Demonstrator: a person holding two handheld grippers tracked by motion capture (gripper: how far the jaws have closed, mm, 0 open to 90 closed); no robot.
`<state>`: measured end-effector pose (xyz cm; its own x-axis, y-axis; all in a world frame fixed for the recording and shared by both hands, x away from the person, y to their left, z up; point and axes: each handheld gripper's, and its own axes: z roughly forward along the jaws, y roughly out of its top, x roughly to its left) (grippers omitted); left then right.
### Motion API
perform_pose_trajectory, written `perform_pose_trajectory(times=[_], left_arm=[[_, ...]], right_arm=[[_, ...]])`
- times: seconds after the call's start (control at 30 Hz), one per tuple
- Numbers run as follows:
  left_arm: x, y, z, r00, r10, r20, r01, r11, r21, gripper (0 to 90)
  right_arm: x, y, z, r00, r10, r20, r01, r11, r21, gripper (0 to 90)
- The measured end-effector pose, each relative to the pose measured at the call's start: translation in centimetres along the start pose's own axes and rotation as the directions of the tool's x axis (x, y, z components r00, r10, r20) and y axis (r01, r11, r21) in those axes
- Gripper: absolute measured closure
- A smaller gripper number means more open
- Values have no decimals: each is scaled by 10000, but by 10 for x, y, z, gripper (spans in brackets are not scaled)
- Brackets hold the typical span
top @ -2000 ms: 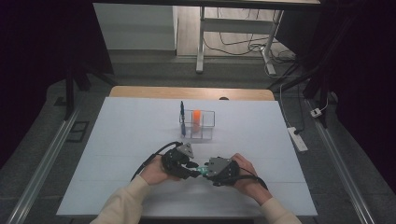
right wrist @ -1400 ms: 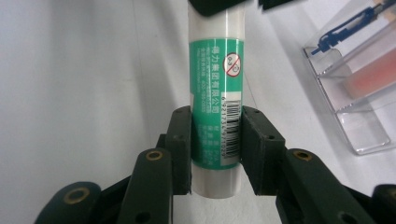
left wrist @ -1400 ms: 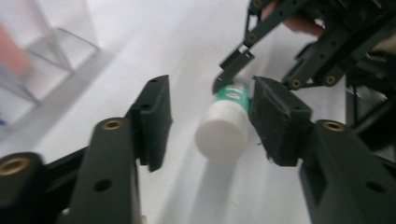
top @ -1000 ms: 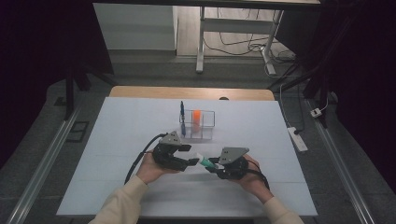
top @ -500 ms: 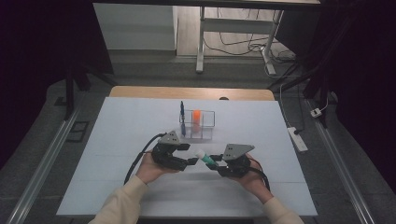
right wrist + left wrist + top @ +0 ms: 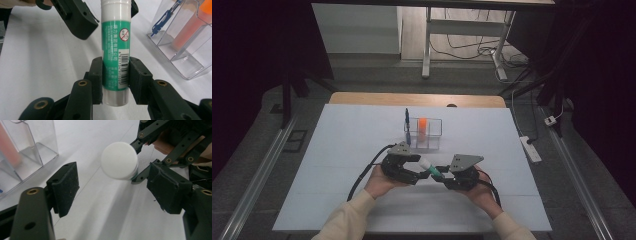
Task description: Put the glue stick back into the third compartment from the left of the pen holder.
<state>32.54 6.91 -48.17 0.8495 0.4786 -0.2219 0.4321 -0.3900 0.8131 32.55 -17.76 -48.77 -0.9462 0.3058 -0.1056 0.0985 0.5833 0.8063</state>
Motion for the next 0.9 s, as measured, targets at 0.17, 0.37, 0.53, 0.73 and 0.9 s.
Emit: perform_pose_trajectory(times=[0.17, 0.37, 0.53, 0.73, 0.9], left_arm=[[0, 1, 3, 9999, 42, 106, -40, 9999, -160, 333], [-1, 0, 5, 9992, 218, 332, -211, 9996, -200, 525], [-1, 1, 5, 9970, 197, 745, -184, 9997, -186, 605], [-6, 3, 3, 9959, 478, 773, -470, 9988, -130, 646], [-9, 5, 0, 9957, 564, 729, -552, 9983, -184, 648]], right_arm=[[1, -1, 2, 10000, 6, -49, -6, 10000, 18, 656], [3, -1, 4, 9999, -107, -46, 108, 9999, 64, 656], [4, -3, 7, 9991, -425, 5, 424, 9984, 386, 655], [6, -3, 9, 9990, -390, -197, 397, 9986, 349, 649], [5, -3, 8, 9993, -135, -341, 142, 9997, 204, 633]])
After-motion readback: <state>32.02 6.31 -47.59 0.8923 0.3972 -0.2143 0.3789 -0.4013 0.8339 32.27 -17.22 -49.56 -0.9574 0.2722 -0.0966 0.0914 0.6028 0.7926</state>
